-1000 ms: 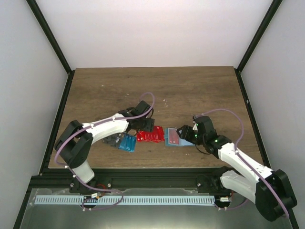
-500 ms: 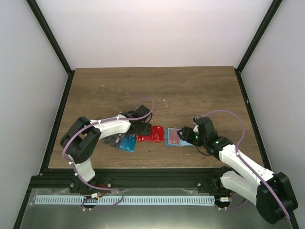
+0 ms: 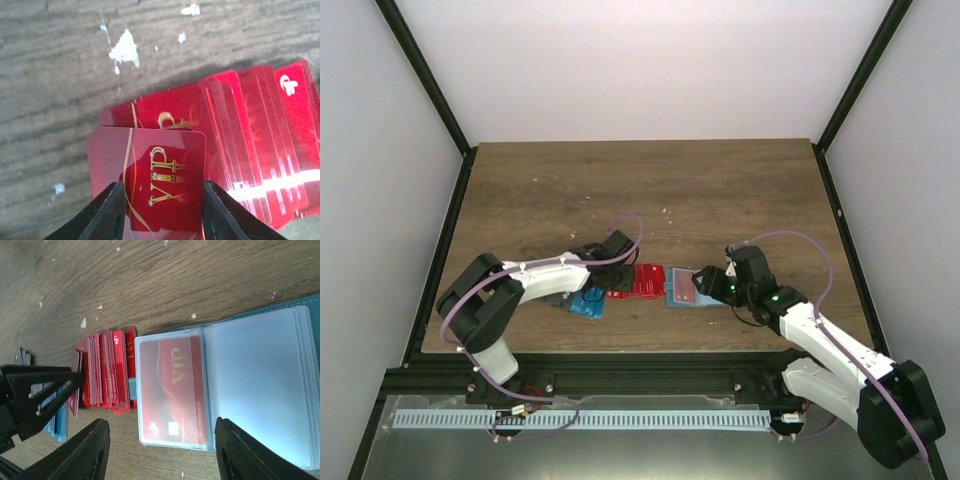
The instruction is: Put the credit cards into the card holder
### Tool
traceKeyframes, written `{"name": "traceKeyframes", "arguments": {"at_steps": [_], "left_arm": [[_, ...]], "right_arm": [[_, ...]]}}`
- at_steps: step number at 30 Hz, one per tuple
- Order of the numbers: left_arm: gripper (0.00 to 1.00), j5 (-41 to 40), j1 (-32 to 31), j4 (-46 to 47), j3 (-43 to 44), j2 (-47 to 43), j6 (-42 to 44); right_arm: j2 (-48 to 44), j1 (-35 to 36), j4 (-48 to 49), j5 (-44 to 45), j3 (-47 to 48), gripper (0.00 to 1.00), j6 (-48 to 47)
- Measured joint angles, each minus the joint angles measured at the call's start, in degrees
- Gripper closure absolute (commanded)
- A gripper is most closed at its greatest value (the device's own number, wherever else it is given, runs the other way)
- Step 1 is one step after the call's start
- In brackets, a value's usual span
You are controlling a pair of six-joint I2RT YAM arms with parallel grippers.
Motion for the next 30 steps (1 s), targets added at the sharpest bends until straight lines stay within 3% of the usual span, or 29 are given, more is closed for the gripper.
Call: {"name": "traceKeyframes", "arguments": {"at_steps": [12,17,21,30], "left_arm": [[0.56,4.4,-7.2,0.1,-4.9,-4.8,-1.9],[0.42,2.1,-12.3,-1.0,-5.0,-4.8,-2.9],[0.38,0.6,-16.5,-1.7,-5.0,-4.8,-3.5],[0.38,1.2,-22.9,-1.6,-4.7,-4.2,-2.8]], "right_arm": [[0.0,0.0,0.0,-1.3,0.0,0.41,0.4],[-0.7,0.0,0.0,-1.8,-0.8,0.41,1.1],[-2.1,0.0,-0.1,-2.1,-1.1,0.40,1.3],[-3.8,0.0,-0.2,-2.6,-1.2,0.41,1.7]]}}
